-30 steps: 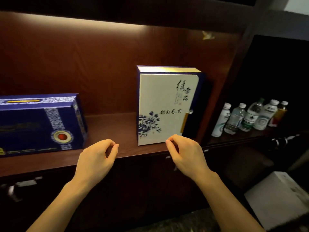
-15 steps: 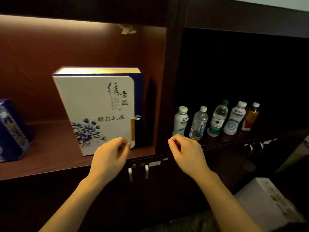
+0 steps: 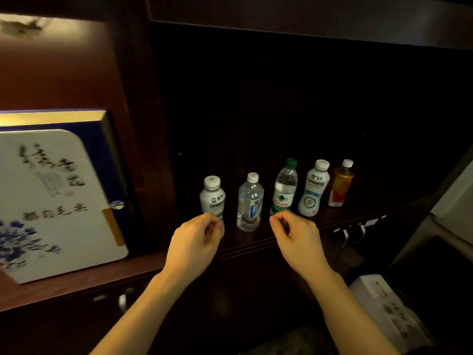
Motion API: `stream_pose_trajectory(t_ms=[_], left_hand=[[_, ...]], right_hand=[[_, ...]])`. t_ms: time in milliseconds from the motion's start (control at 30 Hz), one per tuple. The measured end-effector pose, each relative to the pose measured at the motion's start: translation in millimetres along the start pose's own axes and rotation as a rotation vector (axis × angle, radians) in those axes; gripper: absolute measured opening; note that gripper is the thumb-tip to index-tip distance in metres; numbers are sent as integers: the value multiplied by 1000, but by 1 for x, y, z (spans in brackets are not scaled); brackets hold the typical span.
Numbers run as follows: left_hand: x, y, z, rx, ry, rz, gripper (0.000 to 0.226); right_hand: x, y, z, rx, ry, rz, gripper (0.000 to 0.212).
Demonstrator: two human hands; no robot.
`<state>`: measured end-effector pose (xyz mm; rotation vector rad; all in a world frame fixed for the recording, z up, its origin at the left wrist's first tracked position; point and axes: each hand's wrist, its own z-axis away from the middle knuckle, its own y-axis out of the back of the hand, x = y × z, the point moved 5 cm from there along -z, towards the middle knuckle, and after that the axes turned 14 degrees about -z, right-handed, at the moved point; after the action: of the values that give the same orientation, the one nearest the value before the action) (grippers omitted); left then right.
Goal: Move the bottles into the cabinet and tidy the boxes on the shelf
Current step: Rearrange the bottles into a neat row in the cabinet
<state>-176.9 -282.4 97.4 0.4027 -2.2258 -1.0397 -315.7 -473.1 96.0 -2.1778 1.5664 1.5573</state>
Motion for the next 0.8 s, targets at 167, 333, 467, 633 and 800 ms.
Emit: stream_pose_trajectory(t_ms=[167,333,467,633,800], left_hand=[[52,-70,-54,-41,-50,47,10],[94,-135,-97,-133,-44,157,8],[122,-186,-115,-224,21,240,5],[145,-246,-124,-319,77,242,22],[154,-287,-129,-326,160,170,61]], right_hand=[[64,40,-37,39,-58,-4,19],[121,84,-70,92,-103,4,16],[167,109,-85,104,-161,-16,15],[222,130,-102,99,-213,-5,18],[277,144,-119,97,-275,-13,8]])
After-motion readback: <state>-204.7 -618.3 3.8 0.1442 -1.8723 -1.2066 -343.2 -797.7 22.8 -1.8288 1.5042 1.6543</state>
